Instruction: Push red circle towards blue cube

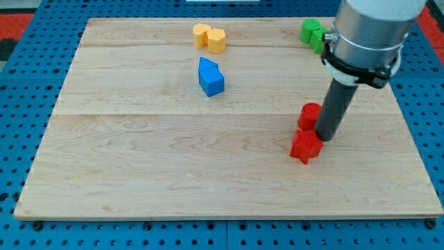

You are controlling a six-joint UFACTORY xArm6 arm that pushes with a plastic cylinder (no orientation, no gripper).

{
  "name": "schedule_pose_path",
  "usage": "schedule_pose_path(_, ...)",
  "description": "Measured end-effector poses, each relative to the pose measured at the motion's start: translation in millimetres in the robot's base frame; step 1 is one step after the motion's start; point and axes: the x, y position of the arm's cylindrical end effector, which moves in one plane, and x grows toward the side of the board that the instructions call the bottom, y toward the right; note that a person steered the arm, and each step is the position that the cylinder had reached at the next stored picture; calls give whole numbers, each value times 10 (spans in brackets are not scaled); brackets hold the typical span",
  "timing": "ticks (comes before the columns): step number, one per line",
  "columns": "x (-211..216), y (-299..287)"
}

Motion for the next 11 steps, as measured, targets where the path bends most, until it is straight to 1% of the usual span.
schedule_pose_path(1,-99,270)
schedule_pose_path(2,-156,409)
schedule_pose_path(4,-267,409)
schedule_pose_path(8,-315,410)
schedule_pose_path(9,-389,410)
schedule_pose_path(10,-320,388)
schedule_pose_path(11,-257,206)
